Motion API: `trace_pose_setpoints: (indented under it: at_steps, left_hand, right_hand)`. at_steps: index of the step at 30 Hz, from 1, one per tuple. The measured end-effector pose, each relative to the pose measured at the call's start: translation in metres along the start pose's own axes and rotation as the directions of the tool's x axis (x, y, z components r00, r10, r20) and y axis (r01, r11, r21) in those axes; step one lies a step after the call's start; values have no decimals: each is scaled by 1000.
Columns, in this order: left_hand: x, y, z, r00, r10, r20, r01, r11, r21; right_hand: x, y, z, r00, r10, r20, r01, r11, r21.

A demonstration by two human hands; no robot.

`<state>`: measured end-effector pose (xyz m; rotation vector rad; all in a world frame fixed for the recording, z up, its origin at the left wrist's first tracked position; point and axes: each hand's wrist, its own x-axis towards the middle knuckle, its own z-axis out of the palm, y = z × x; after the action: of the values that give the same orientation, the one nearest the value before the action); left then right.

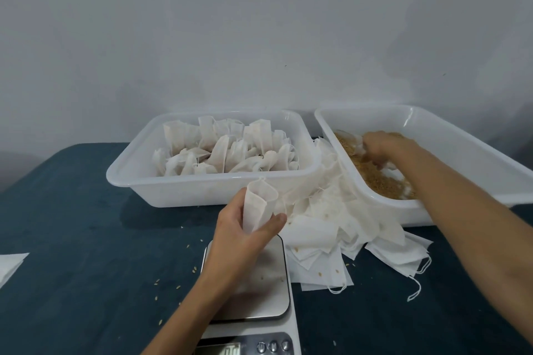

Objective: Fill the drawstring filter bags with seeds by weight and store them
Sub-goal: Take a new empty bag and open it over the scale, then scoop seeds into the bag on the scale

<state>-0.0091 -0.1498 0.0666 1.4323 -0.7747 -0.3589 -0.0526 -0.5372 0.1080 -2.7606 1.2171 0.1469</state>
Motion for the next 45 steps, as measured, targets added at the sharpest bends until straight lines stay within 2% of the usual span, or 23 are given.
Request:
trace_pose_setpoints:
  at_steps: [8,11,18,24,28,35,38,41,45]
  left_hand:
    - [-1,1,0,1000,0,5,1,1000,-9]
    - [0,0,0,1000,-12,2,12,1000,-8]
    - [-1,2,0,1000,17,-4,-17,999,-34]
    - [-2,-2,0,1000,19,-16,-19,1000,-14]
    - [-3,-2,2,1000,6,1,-6,1000,-30]
    - [-8,6,4,998,11,55,-8,998,-59]
    - [-11,7,3,997,16,80,-12,998,-60]
    - [-14,5,-2,994,10,109,-5,999,-41]
    - [-19,2,-15,994,16,105,-13,999,-31]
  right_hand:
    - [-4,6,-2,991,-36,132,-6,953,302]
    - [-13,7,-4,990,-41,134,-5,944,330]
    - [-34,13,-5,993,77,-93,-45,952,302]
    - [-65,43,-3,944,121,-307,-61,979,196]
    - [-88,61,3,938,103,-332,-31,976,216]
    - [-119,55,-6,931,2,-364,134,928,347]
    - [-140,34,-13,916,-120,-383,277,879,387]
    - [-167,8,-17,885,-271,-379,435,773,463]
    - [-198,-21,-13,799,-441,-408,587,717,376]
